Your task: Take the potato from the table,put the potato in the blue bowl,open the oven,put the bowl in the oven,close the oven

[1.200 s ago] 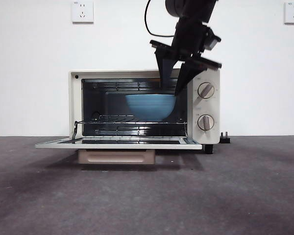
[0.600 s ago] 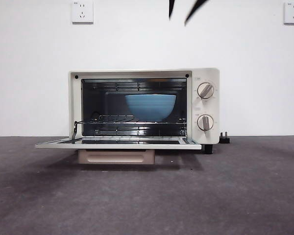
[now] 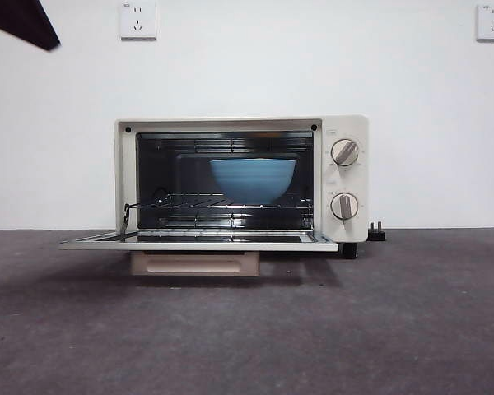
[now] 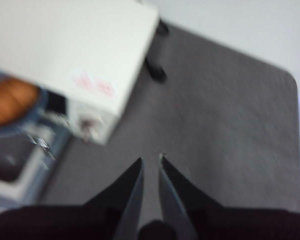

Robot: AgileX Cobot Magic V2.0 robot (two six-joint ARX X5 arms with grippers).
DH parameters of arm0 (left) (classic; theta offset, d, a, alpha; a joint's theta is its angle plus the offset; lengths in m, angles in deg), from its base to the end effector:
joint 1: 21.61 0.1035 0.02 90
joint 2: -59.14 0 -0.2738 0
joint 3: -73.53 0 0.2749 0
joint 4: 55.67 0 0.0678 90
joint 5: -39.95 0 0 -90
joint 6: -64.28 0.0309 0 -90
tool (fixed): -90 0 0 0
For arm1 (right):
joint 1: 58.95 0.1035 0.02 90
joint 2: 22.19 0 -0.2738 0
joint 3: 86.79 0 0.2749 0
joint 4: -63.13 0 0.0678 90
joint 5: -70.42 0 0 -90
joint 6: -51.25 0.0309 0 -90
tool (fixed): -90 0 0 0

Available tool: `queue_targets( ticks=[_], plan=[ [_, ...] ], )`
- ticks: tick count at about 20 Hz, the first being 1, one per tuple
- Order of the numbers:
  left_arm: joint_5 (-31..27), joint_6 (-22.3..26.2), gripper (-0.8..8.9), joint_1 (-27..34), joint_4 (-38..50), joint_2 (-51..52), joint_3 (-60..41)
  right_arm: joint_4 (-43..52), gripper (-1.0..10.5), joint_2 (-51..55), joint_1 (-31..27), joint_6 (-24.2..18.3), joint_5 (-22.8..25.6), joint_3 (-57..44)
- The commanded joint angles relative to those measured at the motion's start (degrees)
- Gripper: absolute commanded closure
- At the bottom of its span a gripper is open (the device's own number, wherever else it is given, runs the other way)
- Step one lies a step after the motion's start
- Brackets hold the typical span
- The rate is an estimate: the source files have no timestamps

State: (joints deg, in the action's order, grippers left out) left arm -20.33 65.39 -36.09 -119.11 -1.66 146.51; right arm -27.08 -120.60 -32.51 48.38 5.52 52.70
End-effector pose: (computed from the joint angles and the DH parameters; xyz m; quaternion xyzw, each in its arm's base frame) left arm 0.2037 -0.0684 0.3267 -0.0493 0.4254 -0.3433 0.8359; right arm 0.3013 0.1352 0.4826 -0.2035 0.3740 0.0200 0.9046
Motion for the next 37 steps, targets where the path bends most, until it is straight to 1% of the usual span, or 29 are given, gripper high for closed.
queue_targets(
  ticks=[1,2,3,5,6,7,8,10,12,14,17,18,21,25,28,31,37],
  plan=[
    [5.6,1.29,8.22,4.7,2.16,-4.9,-1.38,-1.09,8.9,3.78,-3.58,-2.97,0.2,-7.85],
    [7.65,1.25,8.22,6.67,3.74,-7.45,-1.86,0.46,8.9,5.86,-6.4,-4.72,-0.52,-11.02],
    [8.96,0.83,8.22,8.15,4.81,-9.53,-2.32,2.71,8.9,7.67,-8.94,-5.27,-3.04,-13.49],
    [11.47,0.28,8.22,10.54,7.5,-14.21,-4.22,7.5,8.9,12.11,-16.44,-6.36,-13.86,-18.73],
    [11.85,-0.57,8.22,10.97,8.72,-16.44,-5.2,9.07,8.9,14.27,-20.0,-6.54,-17.66,-21.07],
    [11.98,-1.2,8.22,11.34,10.32,-18.43,-6.27,10.21,8.9,16.31,-22.77,-6.49,-20.22,-23.32],
    [12.35,-1.92,8.22,11.93,12.2,-20.52,-7.37,10.86,8.9,18.58,-25.09,-6.51,-21.53,-25.62],
    [12.35,-3.91,8.22,12.83,15.56,-24.79,-8.94,13.42,8.9,23.39,-28.3,-6.49,-21.77,-31.04],
    [12.35,-6.19,8.22,13.2,17.99,-29.16,-9.2,15.72,8.9,28.55,-30.03,-6.38,-21.75,-36.83],
    [12.44,-8.35,8.22,13.9,20.74,-32.68,-9.2,17.97,8.9,33.97,-30.29,-6.29,-22.03,-42.27],
    [12.66,-10.99,8.22,15.1,23.52,-36.15,-9.2,19.17,8.9,41.13,-30.21,-5.84,-25.24,-48.02],
    [12.59,-11.32,8.22,15.54,23.91,-36.83,-9.2,19.26,8.9,43.25,-30.21,-5.31,-25.4,-49.33],
    [12.44,-13.64,8.22,16.94,26.38,-37.81,-9.2,18.45,8.9,48.24,-30.21,-3.89,-25.49,-51.23],
    [12.72,-19.17,8.22,18.6,31.15,-37.92,-9.2,16.63,8.9,51.15,-30.21,-2.1,-28.94,-51.8],
    [12.7,-19.54,8.22,18.69,32.35,-37.94,-9.2,15.56,8.9,51.43,-30.21,-1.81,-29.05,-51.8],
    [12.74,-21.92,8.22,18.51,34.56,-37.94,-9.2,15.72,8.9,51.41,-30.21,-1.62,-29.59,-51.8],
    [14.32,-23.26,8.22,17.03,36.11,-38.03,-9.2,15.67,8.9,51.41,-30.21,-1.57,-29.83,-51.8]
  ],
)
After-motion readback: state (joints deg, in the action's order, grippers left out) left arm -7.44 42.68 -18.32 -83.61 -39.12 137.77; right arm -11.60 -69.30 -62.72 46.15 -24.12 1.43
